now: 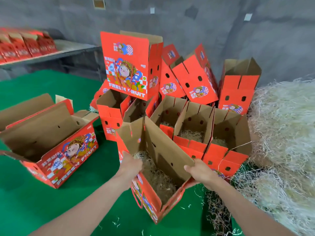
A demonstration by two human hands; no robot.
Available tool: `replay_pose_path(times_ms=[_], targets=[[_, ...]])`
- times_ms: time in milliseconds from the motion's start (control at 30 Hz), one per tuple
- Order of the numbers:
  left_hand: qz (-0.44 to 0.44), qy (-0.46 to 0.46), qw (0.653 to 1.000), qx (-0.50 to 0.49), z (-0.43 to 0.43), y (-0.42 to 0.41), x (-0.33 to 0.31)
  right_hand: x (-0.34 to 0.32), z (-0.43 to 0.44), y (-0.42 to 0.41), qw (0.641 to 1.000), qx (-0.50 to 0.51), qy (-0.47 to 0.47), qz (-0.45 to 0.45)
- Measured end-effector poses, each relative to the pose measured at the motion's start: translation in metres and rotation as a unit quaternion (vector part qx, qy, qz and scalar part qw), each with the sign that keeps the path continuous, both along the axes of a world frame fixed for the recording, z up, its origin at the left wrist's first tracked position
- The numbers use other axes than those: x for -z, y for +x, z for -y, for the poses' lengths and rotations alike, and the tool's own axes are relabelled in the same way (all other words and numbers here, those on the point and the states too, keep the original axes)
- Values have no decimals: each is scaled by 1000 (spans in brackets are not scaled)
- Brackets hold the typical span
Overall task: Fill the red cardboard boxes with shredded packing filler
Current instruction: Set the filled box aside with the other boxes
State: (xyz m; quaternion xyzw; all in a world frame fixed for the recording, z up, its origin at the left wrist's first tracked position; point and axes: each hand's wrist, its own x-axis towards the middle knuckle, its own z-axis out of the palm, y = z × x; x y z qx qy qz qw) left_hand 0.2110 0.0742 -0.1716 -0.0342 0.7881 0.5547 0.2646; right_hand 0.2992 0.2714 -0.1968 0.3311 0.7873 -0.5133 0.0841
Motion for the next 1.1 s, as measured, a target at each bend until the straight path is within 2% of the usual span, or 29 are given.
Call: replay_pose_path(times_ms=[100,233,300,367,433,500,533,667,767,933,1033,1100], targets=[[-84,34,996,18,-3,-4,-21,-18,-7,0,999,14,21,-38],[-259,97,961,-11,-22,12,-53,-51,-21,5,991,56,-65,-100],[-361,115,925,-12,-32,27,-72,-72,-33,10,982,80,-104,-135],[-467,141,873,25,-42,38,-98,-99,-41,15,952,102,-210,-200],[-552,151,816,79,-52,43,-123,-126,-47,21,925,106,-260,-256],[-601,142,780,104,-63,44,-144,-150,-52,26,906,113,-272,-303],[-608,139,774,105,-68,42,-152,-159,-53,27,896,129,-277,-321],[-588,164,787,94,-78,22,-161,-179,-47,25,861,191,-285,-376],[-509,221,827,90,-80,1,-156,-184,-41,16,850,208,-275,-399],[-349,267,895,77,-80,-37,-149,-193,-40,-25,860,243,-246,-376],[-249,284,921,99,-83,-61,-155,-196,-39,-65,856,215,-294,-367],[-222,252,935,113,-87,-77,-154,-194,-36,-85,843,205,-324,-377]])
